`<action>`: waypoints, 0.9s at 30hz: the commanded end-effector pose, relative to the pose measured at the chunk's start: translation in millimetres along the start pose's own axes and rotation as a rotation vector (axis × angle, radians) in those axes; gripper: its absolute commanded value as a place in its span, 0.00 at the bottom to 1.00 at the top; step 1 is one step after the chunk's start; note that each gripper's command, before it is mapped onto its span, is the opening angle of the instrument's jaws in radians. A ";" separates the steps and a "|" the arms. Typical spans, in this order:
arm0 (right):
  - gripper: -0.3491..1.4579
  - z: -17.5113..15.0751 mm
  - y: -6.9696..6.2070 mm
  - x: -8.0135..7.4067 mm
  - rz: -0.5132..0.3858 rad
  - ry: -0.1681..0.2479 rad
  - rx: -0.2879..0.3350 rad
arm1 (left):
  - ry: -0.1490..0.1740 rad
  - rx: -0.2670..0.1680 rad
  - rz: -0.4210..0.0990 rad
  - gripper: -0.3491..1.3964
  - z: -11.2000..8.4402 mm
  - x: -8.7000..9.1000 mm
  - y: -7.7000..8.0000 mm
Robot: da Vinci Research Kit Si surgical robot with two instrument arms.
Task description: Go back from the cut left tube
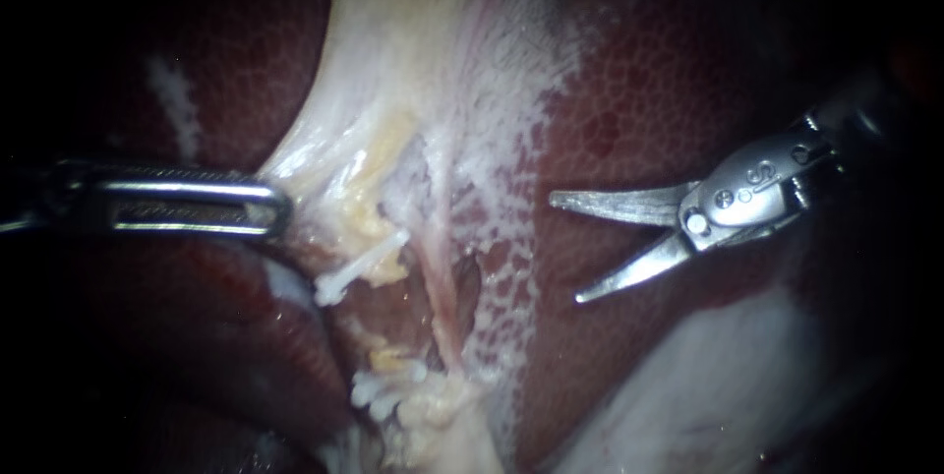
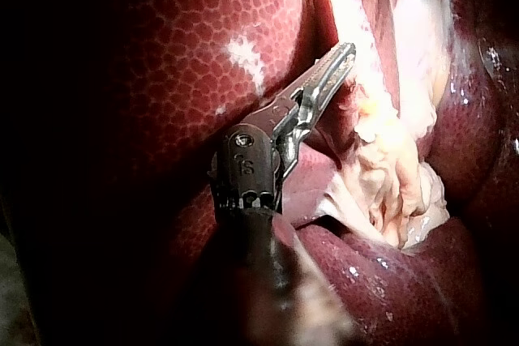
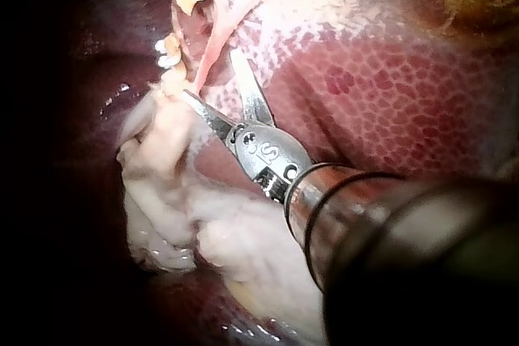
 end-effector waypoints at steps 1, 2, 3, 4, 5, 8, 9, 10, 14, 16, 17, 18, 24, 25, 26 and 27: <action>0.98 0.0 0.0 0.0 -0.002 -0.004 -0.006 | 0.000 0.000 0.001 0.00 0.0 0.0 0.0; 0.98 0.0 0.0 0.0 0.000 -0.008 -0.013 | 0.000 0.000 0.001 0.00 0.0 0.0 0.0; 0.98 -0.1 0.0 -0.1 -0.004 -0.010 -0.017 | 0.000 0.000 0.001 0.00 0.0 0.1 0.1; 0.98 -0.1 0.0 -0.1 -0.003 -0.012 -0.021 | 0.000 0.000 0.001 0.00 0.1 0.1 0.1; 0.98 -0.1 0.0 -0.1 -0.003 -0.014 -0.023 | 0.000 -0.001 0.001 0.00 0.1 0.2 0.1; 0.98 -0.1 0.0 -0.1 -0.002 -0.015 -0.025 | 0.000 -0.001 0.002 0.00 0.2 0.3 0.2; 0.98 -0.1 0.0 -0.1 -0.002 -0.015 -0.025 | 0.000 -0.002 0.002 0.00 0.2 0.4 0.2; 0.98 -0.1 0.0 -0.1 -0.002 -0.015 -0.025 | -0.001 -0.002 0.003 0.00 0.3 0.5 0.2; 0.98 0.0 -0.1 -0.2 -0.003 -0.015 -0.026 | -0.001 -0.003 0.007 0.00 0.7 1.1 0.8; 0.98 0.0 -0.1 -0.2 -0.003 -0.015 -0.026 | -0.001 -0.004 0.015 0.00 0.9 1.7 1.6; 0.98 0.0 -0.1 -0.2 -0.003 -0.015 -0.026 | -0.004 -0.004 0.011 0.00 1.1 2.1 2.1; 0.98 0.0 -0.1 -0.2 -0.002 -0.013 -0.028 | -0.001 -0.005 0.007 0.00 1.3 2.4 2.5; 0.98 -0.1 0.0 -0.5 -0.003 -0.016 -0.027 | 0.016 -0.009 -0.006 0.00 2.8 4.4 4.3; 0.98 -0.1 0.0 -0.5 -0.009 -0.016 -0.028 | 0.020 -0.006 -0.004 0.00 3.2 4.7 4.3; 0.98 -0.1 0.0 -0.6 -0.009 -0.017 -0.028 | 0.023 -0.006 -0.009 0.00 3.6 4.9 4.3; 0.98 -0.1 0.0 -0.6 -0.009 -0.017 -0.029 | 0.024 -0.002 -0.007 0.00 3.9 5.1 4.3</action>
